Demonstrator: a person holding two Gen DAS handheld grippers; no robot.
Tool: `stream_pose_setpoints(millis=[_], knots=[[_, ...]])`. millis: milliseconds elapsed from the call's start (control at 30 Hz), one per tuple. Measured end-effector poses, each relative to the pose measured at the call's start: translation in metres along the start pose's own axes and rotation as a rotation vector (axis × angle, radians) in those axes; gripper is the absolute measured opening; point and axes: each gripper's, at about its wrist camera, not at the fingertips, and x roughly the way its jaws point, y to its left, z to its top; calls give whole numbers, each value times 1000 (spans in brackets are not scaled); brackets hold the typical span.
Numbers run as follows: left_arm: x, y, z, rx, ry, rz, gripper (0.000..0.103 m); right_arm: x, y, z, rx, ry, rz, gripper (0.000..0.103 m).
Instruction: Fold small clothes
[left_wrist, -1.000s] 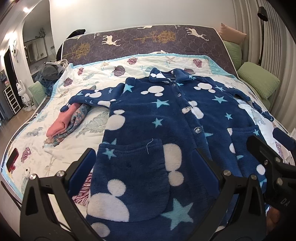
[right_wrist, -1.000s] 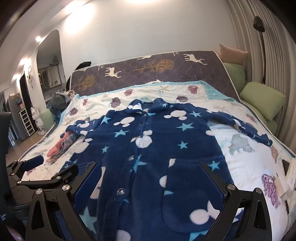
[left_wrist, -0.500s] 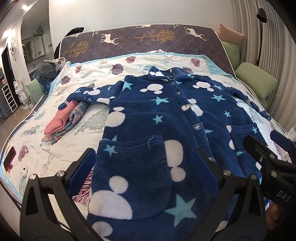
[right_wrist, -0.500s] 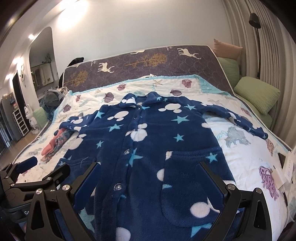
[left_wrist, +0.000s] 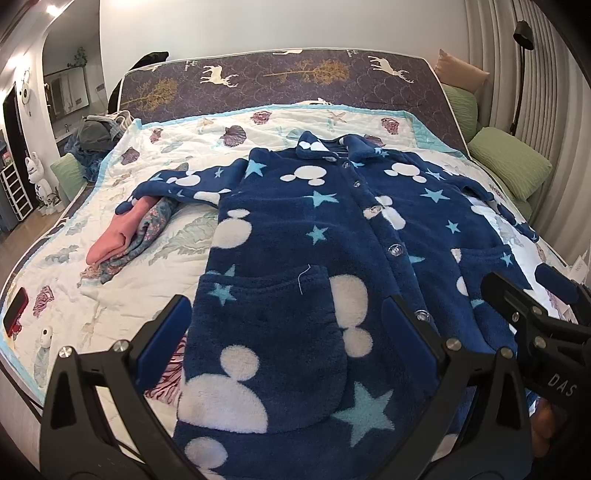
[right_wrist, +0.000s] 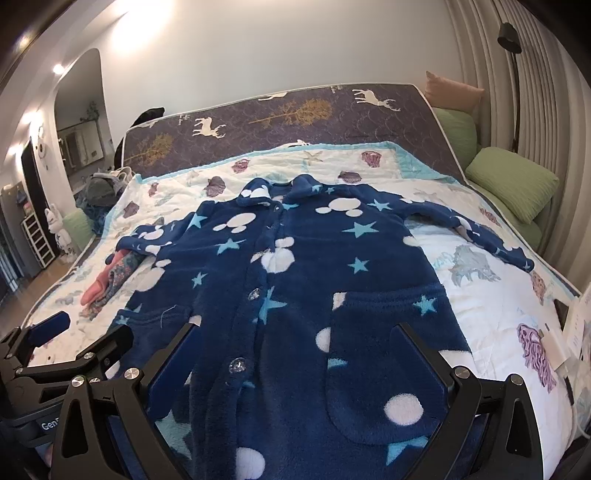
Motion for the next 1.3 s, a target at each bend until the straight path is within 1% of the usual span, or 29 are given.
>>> stream_pose_setpoints(millis=[233,533,767,967,1300], knots=[[4,0,-2,2,9,-2,102,2,-2,0,13,9,-13,103],[8,0,-6,0,19,-5,102,7,0,-3,-2,27,-25,103],[11,0,-7,0,23,-5,102,14,-4,-5,22,70,-36,103],[13,0,-7,0,30,-5,102,12,-4,-5,20,54,-45,103],[13,0,-8,-2,29,-7,102,13,-3,-5,17,53,-44,103]])
